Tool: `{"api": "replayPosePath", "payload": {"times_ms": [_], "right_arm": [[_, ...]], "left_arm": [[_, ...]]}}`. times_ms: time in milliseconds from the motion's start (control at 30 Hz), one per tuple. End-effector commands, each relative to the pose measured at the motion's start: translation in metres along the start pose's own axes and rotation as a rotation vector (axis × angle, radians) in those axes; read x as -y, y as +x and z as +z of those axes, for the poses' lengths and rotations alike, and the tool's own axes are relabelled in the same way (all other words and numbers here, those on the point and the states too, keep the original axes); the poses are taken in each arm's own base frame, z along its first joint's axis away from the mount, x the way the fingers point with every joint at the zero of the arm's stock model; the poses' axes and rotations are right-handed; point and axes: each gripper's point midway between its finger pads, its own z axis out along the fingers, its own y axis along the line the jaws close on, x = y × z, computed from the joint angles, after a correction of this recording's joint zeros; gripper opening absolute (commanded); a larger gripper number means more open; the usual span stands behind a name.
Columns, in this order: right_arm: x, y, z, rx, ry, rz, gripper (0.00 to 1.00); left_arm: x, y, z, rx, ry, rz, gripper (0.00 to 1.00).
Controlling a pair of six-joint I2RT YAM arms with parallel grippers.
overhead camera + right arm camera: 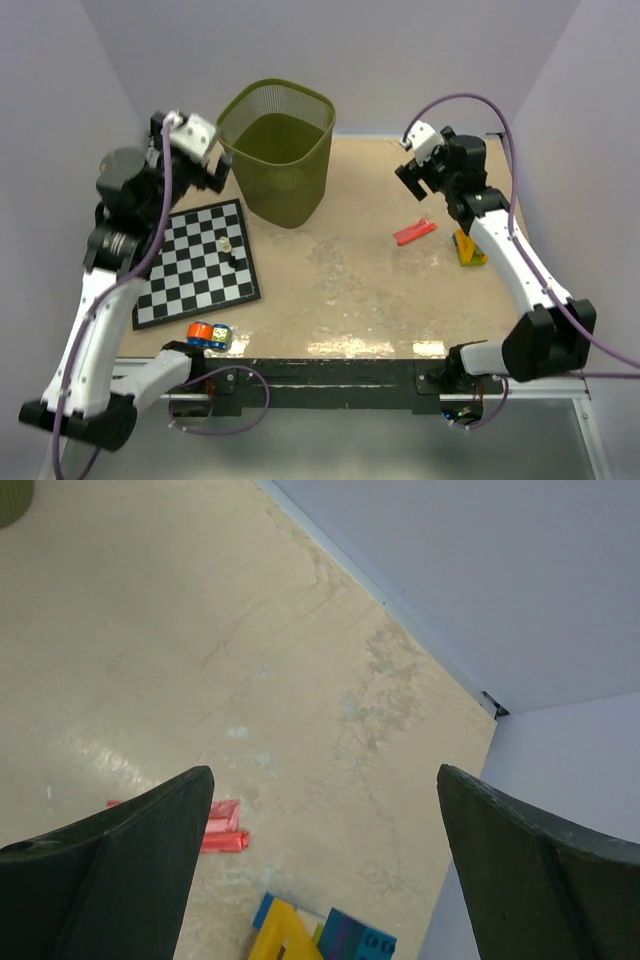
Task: Put the trash bags into the trash bin
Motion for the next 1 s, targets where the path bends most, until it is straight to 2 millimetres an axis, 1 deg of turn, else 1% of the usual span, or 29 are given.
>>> {"api": "replayPosePath", "payload": {"times_ms": [0, 33, 67, 100, 133, 167, 233, 300, 333, 367, 433, 500, 533, 600, 733, 867, 933, 967], "right_arm": [[-0.032, 0.017, -0.009, 0.071, -0.11, -0.106, 0.97], [-0.039, 0.021, 0.0, 0.074, -0.133, -0.118, 0.96], [-0.049, 0.03, 0.017, 0.053, -0.177, -0.129, 0.95], [-0.053, 0.034, 0.03, 0.04, -0.208, -0.138, 0.95], [-0.056, 0.038, 0.043, 0.013, -0.239, -0.157, 0.94], [-0.063, 0.049, 0.056, -0.027, -0.299, -0.191, 0.92], [-0.071, 0.065, 0.077, -0.096, -0.391, -0.263, 0.83], [-0.084, 0.089, 0.09, -0.167, -0.508, -0.352, 0.72], [-0.09, 0.103, 0.093, -0.208, -0.56, -0.381, 0.69], [-0.092, 0.109, 0.095, -0.23, -0.585, -0.4, 0.67], [-0.093, 0.124, 0.095, -0.265, -0.616, -0.422, 0.65], [-0.092, 0.136, 0.089, -0.291, -0.644, -0.46, 0.65], [-0.093, 0.146, 0.084, -0.311, -0.663, -0.473, 0.65], [-0.09, 0.153, 0.078, -0.317, -0.662, -0.494, 0.65], [-0.079, 0.155, 0.071, -0.312, -0.65, -0.502, 0.64], [-0.077, 0.156, 0.062, -0.306, -0.668, -0.544, 0.6], [-0.078, 0.16, 0.055, -0.303, -0.675, -0.589, 0.59], [-0.078, 0.166, 0.051, -0.317, -0.68, -0.625, 0.58]], "left_arm": [[0.044, 0.075, -0.029, -0.053, 0.125, 0.133, 0.87], [0.053, 0.083, -0.028, -0.017, 0.138, 0.121, 0.87], [0.066, 0.102, -0.026, -0.027, 0.163, 0.087, 0.86], [0.076, 0.118, -0.024, -0.049, 0.192, 0.068, 0.85], [0.087, 0.132, -0.024, -0.078, 0.233, 0.056, 0.83], [0.096, 0.145, -0.024, -0.108, 0.272, 0.046, 0.81], [0.112, 0.163, -0.024, -0.139, 0.34, 0.03, 0.79], [0.126, 0.175, -0.024, -0.144, 0.396, 0.018, 0.78], [0.131, 0.177, -0.024, -0.141, 0.413, 0.019, 0.78], [0.134, 0.182, -0.022, -0.147, 0.422, 0.025, 0.78], [0.139, 0.192, -0.021, -0.159, 0.441, 0.04, 0.78], [0.144, 0.201, -0.019, -0.175, 0.473, 0.063, 0.78], [0.144, 0.202, -0.019, -0.178, 0.48, 0.073, 0.78], [0.145, 0.205, -0.017, -0.191, 0.487, 0.081, 0.78], [0.144, 0.207, -0.015, -0.202, 0.484, 0.086, 0.77], [0.139, 0.213, -0.01, -0.223, 0.451, 0.074, 0.77], [0.137, 0.215, -0.007, -0.237, 0.43, 0.054, 0.77], [0.136, 0.214, -0.005, -0.238, 0.425, 0.046, 0.77]]}}
